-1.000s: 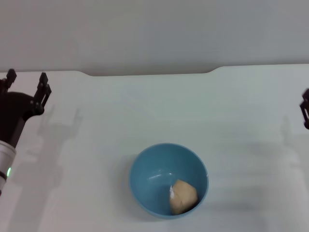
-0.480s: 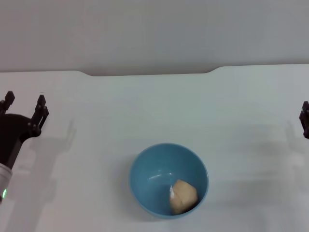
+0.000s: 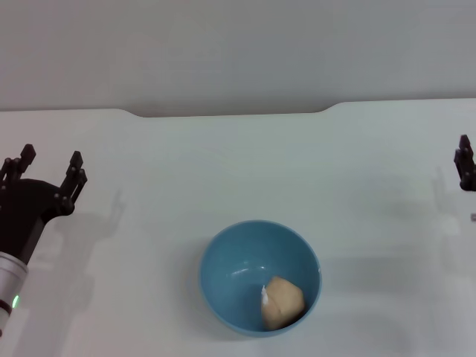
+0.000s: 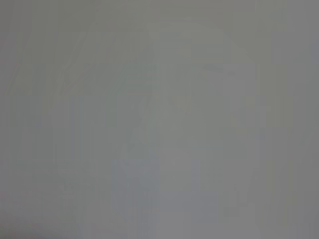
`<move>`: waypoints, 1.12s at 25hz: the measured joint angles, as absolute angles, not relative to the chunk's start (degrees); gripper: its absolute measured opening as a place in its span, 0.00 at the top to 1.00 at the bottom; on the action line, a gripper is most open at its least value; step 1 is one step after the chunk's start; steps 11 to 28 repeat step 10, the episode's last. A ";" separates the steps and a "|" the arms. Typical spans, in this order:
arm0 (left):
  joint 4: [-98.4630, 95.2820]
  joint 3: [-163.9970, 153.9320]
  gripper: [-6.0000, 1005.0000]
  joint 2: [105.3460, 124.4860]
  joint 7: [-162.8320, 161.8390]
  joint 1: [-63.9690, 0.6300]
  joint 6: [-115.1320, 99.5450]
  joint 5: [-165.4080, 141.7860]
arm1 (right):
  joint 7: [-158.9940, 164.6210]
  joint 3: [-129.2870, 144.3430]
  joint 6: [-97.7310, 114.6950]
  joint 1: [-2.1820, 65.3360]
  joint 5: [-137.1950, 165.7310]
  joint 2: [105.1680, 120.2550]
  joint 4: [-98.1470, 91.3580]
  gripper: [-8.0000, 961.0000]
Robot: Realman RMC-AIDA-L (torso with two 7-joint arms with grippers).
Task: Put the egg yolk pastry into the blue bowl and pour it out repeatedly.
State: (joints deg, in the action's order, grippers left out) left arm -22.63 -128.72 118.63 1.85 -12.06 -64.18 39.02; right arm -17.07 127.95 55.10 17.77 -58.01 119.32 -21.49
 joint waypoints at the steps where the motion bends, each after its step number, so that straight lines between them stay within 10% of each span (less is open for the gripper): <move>1: -22.70 -128.74 0.31 118.63 1.85 -12.09 -64.18 39.02 | -17.08 127.95 55.06 18.14 -58.01 119.33 -21.46 0.46; 28: -22.86 -128.58 0.31 118.65 1.84 -12.32 -64.18 39.02 | -17.10 126.41 54.44 20.06 -58.01 119.12 -20.70 0.46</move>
